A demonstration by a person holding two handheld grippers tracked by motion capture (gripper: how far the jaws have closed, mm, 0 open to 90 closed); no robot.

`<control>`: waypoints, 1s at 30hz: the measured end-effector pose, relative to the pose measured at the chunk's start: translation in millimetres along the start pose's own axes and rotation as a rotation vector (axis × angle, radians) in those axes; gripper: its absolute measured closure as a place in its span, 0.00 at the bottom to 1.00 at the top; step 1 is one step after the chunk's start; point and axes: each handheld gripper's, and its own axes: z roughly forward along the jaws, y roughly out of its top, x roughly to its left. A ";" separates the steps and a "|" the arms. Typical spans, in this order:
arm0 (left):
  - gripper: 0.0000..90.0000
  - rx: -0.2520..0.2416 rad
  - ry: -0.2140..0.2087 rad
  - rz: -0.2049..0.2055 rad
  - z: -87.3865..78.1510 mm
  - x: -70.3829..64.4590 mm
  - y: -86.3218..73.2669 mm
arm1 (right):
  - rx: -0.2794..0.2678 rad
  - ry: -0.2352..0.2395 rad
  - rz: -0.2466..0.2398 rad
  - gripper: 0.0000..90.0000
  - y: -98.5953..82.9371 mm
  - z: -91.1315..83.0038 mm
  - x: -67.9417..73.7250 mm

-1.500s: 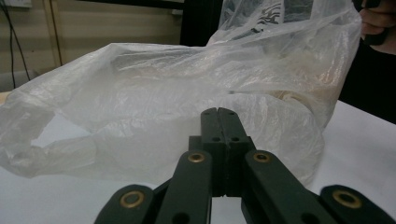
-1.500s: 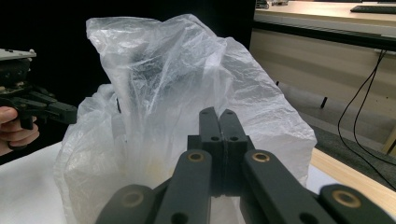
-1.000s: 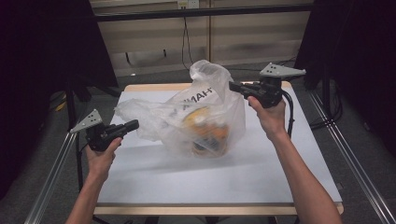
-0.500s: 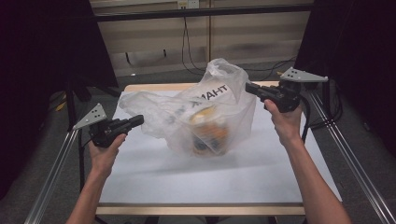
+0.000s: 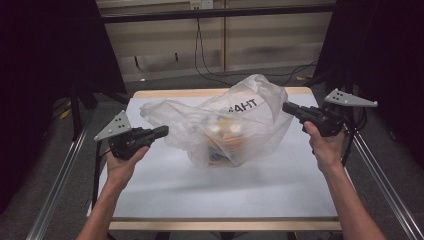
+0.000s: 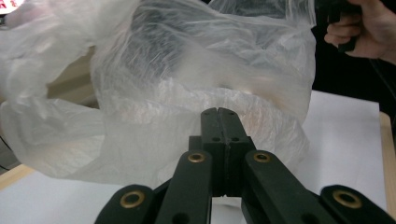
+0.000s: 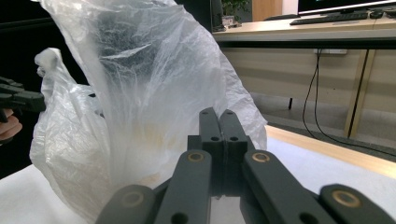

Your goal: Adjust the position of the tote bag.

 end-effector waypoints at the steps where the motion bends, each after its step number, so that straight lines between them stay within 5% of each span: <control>1: 1.00 -0.002 -0.003 -0.005 1.3 -2.2 -2.8 | 0.002 -0.001 -0.005 1.00 -2.8 -1.7 -1.4; 15: 1.00 0.110 -0.021 -0.008 10.1 5.8 -25.2 | 0.055 -0.019 0.033 1.00 -32.5 4.3 -10.2; 20: 1.00 0.148 -0.040 -0.030 19.4 7.5 -36.1 | 0.079 -0.017 0.031 1.00 -39.2 12.2 -11.2; 30: 1.00 0.241 -0.101 -0.006 31.5 4.5 -50.0 | 0.168 -0.048 0.030 1.00 -62.0 15.4 -17.1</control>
